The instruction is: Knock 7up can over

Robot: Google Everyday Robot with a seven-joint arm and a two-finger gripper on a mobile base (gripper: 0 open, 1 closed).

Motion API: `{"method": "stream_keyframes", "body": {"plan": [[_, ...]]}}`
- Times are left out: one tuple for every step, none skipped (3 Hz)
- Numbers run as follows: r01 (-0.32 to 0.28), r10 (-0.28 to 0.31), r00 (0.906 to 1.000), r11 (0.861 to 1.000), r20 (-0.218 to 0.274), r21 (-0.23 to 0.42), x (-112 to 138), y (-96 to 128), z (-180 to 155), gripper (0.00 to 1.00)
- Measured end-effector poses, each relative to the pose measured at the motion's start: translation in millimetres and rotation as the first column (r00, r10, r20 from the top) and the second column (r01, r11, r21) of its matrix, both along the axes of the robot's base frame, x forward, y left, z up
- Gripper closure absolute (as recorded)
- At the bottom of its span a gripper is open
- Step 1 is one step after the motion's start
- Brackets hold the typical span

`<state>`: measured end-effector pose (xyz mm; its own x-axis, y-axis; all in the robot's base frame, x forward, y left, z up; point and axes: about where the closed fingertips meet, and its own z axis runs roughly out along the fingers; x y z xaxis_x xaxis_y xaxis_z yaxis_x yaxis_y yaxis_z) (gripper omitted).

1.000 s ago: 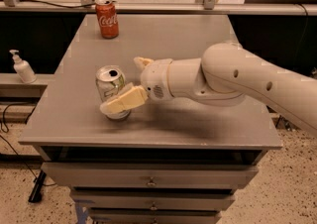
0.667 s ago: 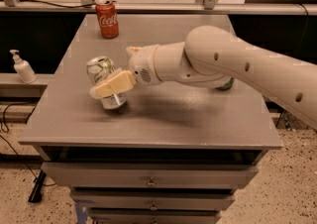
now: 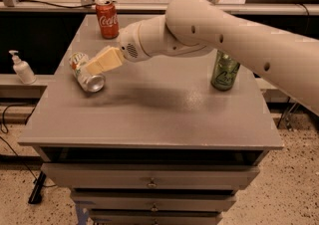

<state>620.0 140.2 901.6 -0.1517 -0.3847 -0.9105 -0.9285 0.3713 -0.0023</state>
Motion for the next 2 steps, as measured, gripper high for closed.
{"method": "stream_keyframes", "body": {"plan": [[-0.007, 0.008, 0.9995, 0.999, 0.029, -0.037, -2.1, -22.1, 5.5, 0.00], [-0.006, 0.012, 0.9971, 0.997, 0.076, -0.081, -16.2, -67.7, 14.3, 0.00]]}}
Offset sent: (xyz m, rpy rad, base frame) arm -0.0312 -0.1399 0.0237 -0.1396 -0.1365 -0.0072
